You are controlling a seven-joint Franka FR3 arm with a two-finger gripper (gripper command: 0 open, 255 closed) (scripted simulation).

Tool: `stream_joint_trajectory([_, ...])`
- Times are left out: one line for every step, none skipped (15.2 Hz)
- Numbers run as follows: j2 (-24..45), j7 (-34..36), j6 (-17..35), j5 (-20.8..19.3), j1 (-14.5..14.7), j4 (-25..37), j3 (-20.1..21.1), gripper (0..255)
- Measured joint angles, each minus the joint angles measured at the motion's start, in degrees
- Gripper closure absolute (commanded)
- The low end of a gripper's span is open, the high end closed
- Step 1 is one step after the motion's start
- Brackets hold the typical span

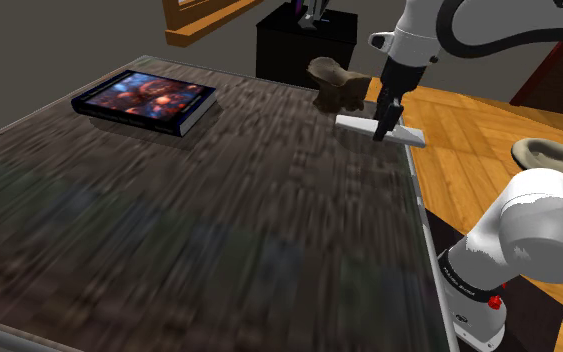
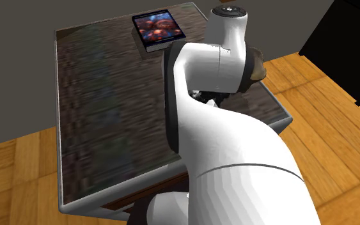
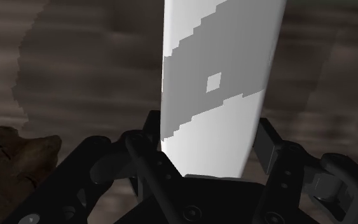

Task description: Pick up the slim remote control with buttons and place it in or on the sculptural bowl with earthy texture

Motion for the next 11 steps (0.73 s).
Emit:
stream_joint_trajectory([0.1,0.0,-0.7,0.0,0.0,0.8,0.0,255])
stream_joint_trajectory([-0.1,0.0,-1.5,0.1,0.0,1.4,0.1,255])
stream_joint_trajectory([-0.1,-0.1,-2.3,0.1,0.0,2.3,0.1,255])
stream_joint_trajectory([-0.1,-0.1,-3.2,0.1,0.0,3.1,0.1,255])
stream_joint_trajectory([0.0,-0.2,-3.9,0.1,0.0,3.9,0.1,255])
stream_joint_trajectory([0.0,-0.1,-4.6,0.2,0.1,4.6,0.2,255])
stream_joint_trajectory([-0.1,-0.1,-5.4,0.3,0.1,5.3,0.3,255])
stream_joint_trajectory([0.0,-0.1,-6.2,0.3,0.1,6.1,0.3,255])
stream_joint_trajectory([-0.1,0.0,-7.0,0.4,0.2,6.9,0.5,255])
stream_joint_trajectory([0.0,-0.2,-7.6,0.3,0.2,7.6,0.4,255])
stream_joint_trajectory([0.1,-0.1,-8.4,0.4,0.2,8.5,0.4,255])
